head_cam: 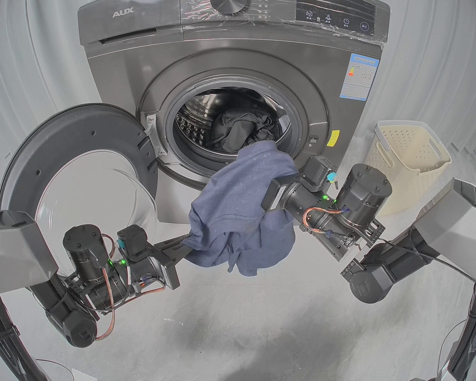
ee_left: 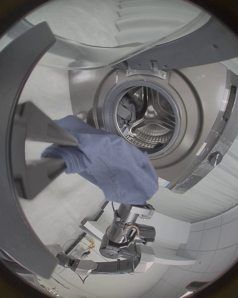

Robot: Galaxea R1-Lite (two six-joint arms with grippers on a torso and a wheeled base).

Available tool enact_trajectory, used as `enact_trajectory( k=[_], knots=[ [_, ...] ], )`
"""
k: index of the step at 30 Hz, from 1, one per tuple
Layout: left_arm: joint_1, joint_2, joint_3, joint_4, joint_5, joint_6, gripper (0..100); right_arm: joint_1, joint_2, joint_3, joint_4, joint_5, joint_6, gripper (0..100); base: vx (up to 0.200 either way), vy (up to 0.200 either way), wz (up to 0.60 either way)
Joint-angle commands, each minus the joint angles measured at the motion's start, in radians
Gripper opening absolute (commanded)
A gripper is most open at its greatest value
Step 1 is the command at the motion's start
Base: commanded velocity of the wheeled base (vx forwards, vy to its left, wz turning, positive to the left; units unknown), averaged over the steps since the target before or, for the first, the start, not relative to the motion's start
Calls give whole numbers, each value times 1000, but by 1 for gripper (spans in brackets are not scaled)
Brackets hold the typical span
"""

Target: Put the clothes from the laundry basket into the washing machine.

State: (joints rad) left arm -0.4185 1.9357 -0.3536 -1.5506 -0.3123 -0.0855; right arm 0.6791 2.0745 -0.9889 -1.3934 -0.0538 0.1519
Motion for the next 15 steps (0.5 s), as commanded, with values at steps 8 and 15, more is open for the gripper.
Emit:
enact_trajectory(
  k=[8, 15],
  knots=[
    [-9, 40, 61, 0, -13, 1, 100, -9, -8, -7, -1, 2, -2, 0, 0, 0, 0],
    [-26, 89, 168, 0, -90, 99, 100, -1, -8, -5, -1, 2, -2, 0, 0, 0, 0]
  ],
)
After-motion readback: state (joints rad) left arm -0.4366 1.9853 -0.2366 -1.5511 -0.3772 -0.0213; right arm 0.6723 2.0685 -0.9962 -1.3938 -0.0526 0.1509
